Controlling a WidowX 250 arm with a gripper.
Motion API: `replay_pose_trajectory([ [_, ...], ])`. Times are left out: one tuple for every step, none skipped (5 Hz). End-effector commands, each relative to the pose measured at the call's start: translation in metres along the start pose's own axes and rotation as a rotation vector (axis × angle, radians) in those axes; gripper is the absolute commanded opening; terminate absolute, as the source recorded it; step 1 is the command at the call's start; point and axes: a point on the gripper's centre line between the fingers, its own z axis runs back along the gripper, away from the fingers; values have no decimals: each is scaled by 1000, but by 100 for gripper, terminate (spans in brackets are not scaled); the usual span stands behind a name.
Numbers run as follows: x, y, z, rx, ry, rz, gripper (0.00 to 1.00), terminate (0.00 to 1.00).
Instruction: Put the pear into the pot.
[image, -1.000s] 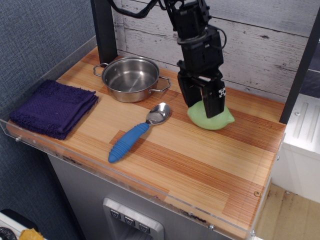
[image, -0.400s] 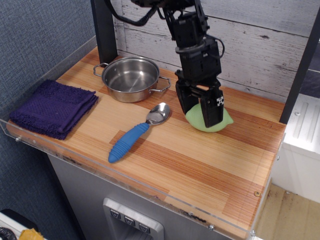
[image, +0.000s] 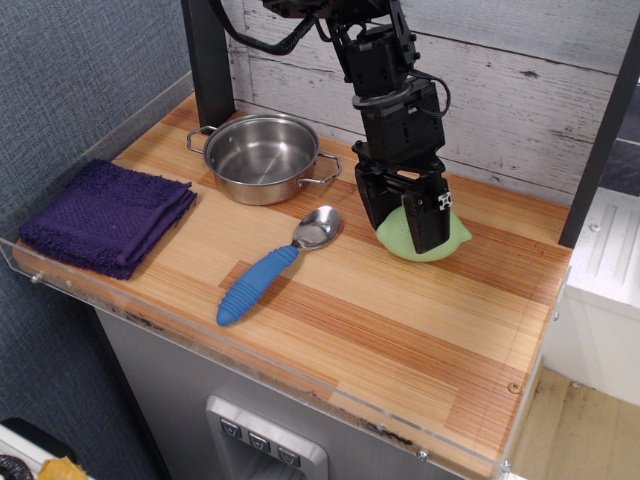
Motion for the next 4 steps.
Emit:
replay_pose_trajectory([
  [11,-19,48,40,-94,-5,0,0],
  [4,-31,95,102,-162,18,0,0],
  [-13,-26,129,181,-193,94,0,0],
  [-31,5,144,271,-166,196,0,0],
])
